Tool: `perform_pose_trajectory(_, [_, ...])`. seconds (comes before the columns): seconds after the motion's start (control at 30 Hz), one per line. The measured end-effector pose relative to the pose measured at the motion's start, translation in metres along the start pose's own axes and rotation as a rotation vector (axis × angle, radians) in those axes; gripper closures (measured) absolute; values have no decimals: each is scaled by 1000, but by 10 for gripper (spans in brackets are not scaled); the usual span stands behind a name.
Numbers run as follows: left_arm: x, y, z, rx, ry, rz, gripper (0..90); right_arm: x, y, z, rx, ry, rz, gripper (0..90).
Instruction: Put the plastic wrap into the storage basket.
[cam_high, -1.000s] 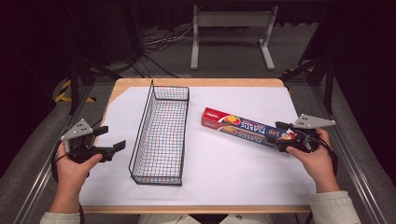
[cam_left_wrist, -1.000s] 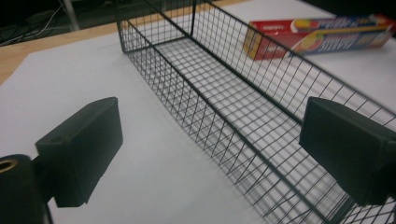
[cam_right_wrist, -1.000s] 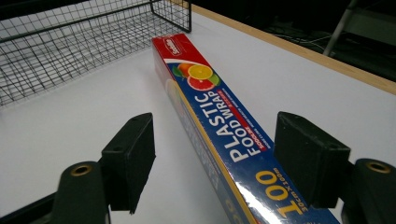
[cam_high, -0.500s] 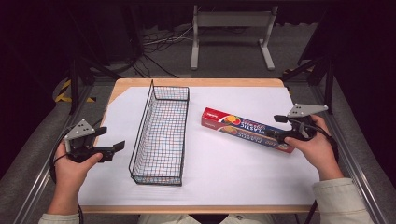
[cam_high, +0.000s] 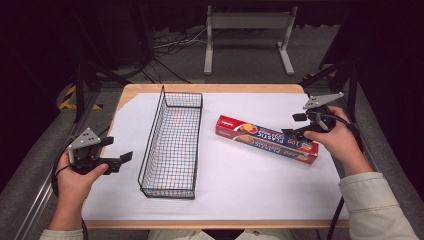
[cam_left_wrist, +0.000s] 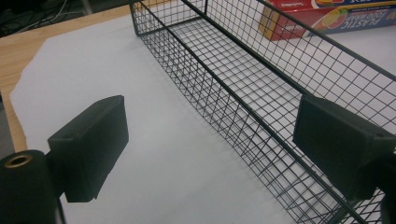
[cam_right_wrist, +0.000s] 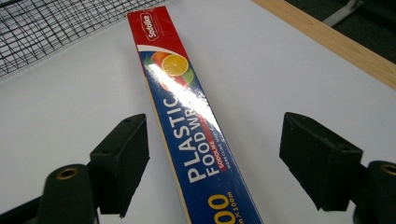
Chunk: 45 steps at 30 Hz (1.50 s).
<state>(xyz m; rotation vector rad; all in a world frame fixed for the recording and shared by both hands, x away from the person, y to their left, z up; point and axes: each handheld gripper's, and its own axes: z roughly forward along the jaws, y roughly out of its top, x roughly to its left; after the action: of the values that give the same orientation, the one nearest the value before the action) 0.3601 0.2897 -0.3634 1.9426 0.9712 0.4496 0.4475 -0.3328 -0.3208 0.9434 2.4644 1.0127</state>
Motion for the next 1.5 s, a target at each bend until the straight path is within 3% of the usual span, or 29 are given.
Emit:
perform_pose_trajectory(0.23, [2,0,-2,-4,13,1,106,-2,7,10,31,24,-20,209])
perform_pose_trajectory(0.5, [4,3,-10,-66,35,-1,57,-4,2,38,147,56,-61,157])
perform_pose_trajectory(0.53, [4,3,-10,-65,35,-4,56,-5,1,42,158,58,-63,155])
perform_pose_trajectory(0.6, [2,3,-10,-35,-13,-24,136,-5,-1,49,194,64,-72,155])
perform_pose_trajectory(0.7, [1,3,-8,-30,0,-11,103,-3,-2,54,216,65,-80,146])
perform_pose_trajectory(0.83, [-1,4,-8,-57,19,-2,74,-3,-7,64,241,68,-85,146])
perform_pose_trajectory(0.9, [-2,3,-9,-94,20,-13,74,-3,-10,69,255,76,-90,147])
perform_pose_trajectory(0.97, [-3,2,-10,-132,21,34,79,-2,-14,75,281,71,-91,147])
perform_pose_trajectory(1.03, [-4,1,-9,-138,6,54,81,-2,-15,77,291,71,-97,147])
perform_pose_trajectory(1.3, [-10,3,-5,-126,-22,15,57,-3,-22,92,349,90,-132,154])
perform_pose_trajectory(1.43, [-10,2,-5,-93,-18,13,82,-3,-23,96,368,100,-135,165])
perform_pose_trajectory(1.5, [-10,2,-5,-85,-6,36,112,-4,-23,99,394,107,-143,202])
